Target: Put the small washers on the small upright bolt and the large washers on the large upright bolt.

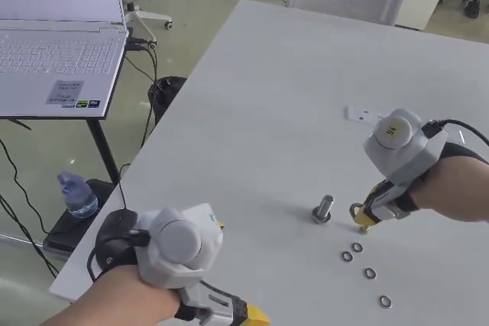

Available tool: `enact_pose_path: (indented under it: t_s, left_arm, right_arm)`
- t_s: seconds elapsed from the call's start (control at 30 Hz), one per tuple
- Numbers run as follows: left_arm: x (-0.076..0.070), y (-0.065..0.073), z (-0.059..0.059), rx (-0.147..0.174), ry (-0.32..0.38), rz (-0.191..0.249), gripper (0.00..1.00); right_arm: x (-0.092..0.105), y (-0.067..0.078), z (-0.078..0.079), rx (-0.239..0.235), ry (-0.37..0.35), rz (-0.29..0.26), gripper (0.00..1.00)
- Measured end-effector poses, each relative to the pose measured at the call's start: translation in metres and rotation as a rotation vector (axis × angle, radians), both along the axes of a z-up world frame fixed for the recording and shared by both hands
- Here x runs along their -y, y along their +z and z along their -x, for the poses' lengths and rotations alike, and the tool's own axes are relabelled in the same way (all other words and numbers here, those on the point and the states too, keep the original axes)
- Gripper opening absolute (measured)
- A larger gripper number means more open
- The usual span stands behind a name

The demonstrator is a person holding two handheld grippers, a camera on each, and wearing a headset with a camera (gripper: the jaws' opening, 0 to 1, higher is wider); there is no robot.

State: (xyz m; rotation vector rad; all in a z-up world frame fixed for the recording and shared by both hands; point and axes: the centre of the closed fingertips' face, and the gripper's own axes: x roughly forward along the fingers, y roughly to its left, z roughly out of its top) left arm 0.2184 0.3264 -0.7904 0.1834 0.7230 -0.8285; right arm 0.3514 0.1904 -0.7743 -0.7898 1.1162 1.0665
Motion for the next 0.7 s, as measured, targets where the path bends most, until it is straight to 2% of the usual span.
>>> enact_pose_path:
  t_s: [0.27,0.7]
  left_arm:
    - [0.000,-0.001,0.003,-0.004,-0.014,-0.013,0.93]
    - [-0.003,-0.006,0.003,-0.012,-0.009,-0.014,0.92]
  right_arm:
    - [-0.008,-0.006,-0.014,0.017,0.006,-0.003,0.22]
    - [-0.020,-0.012,-0.022,0.021,0.027,0.002,0.22]
